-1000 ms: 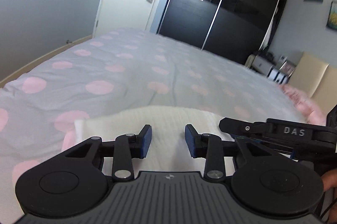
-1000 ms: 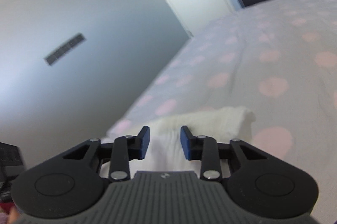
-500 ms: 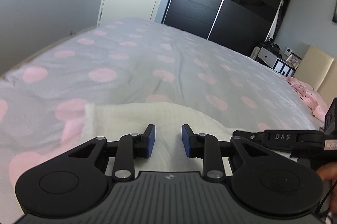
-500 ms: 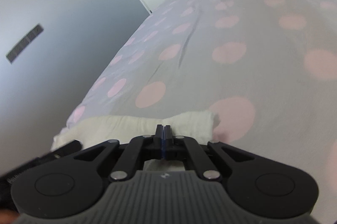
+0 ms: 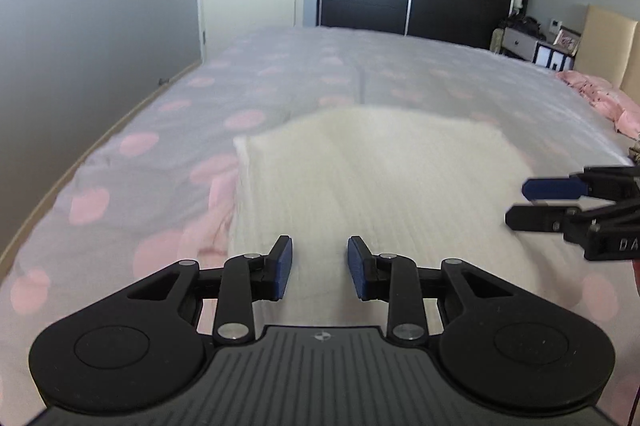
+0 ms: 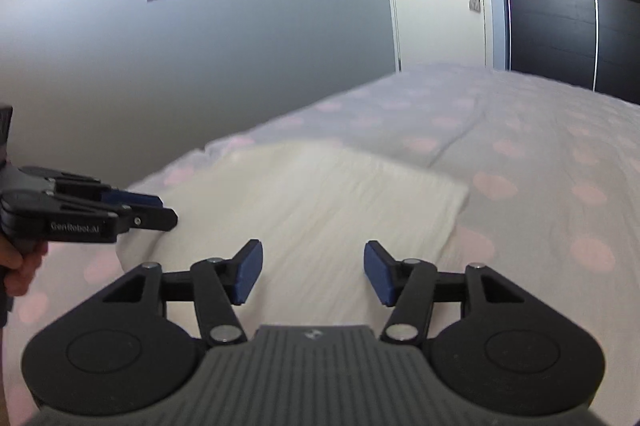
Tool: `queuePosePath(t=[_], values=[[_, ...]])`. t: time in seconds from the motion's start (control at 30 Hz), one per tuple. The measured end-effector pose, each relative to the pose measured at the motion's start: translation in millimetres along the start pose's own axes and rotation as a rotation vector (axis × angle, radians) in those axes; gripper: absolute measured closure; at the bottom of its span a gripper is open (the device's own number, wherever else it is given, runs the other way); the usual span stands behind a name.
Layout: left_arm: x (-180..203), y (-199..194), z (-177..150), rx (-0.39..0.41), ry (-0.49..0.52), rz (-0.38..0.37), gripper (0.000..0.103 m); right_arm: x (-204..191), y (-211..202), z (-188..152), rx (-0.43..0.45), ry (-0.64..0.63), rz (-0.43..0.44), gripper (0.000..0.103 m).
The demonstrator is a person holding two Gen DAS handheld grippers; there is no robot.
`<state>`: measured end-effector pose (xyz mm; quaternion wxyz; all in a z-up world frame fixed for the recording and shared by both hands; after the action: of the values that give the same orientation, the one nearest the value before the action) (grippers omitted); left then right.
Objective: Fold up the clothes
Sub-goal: 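Open both tools to release the white bundle on the pink stack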
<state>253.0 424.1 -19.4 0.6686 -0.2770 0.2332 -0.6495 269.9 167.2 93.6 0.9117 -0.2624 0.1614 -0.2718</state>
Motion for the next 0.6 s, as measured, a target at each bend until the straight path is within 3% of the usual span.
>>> queuePosePath(t=[0.13,0.3,0.43,0.6], values=[[-11,4,1,-0.007,-0.075,-0.016,0.072,19,15,-19,-0.063,0.164,0.024,0.042],[-8,-23,6,0.024,-0.082,0.019,0.059,17,-11,-15,-0.044,0.141,0.013,0.041],[20,-57,12,0.056,-0.056,0.024,0.055,19,-55,-23,-0.033,0.153,0.008,0.041],[82,-107,29,0.107,0.003,-0.06,0.05,23,-122,-39,-0.034,0.104,-0.021,0.04]])
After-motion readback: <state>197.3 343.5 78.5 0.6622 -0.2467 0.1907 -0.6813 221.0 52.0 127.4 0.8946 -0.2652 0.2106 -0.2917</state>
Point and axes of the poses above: each gripper's, at about its wrist camera, not at the fingertips, and y roughly the way its jaws point, x to its right, z to its top, the point moved 8 cm from there along y, roughly the way its jaws point, and after that the axes turned 2 degrees about -x, right-handed, at the moved point
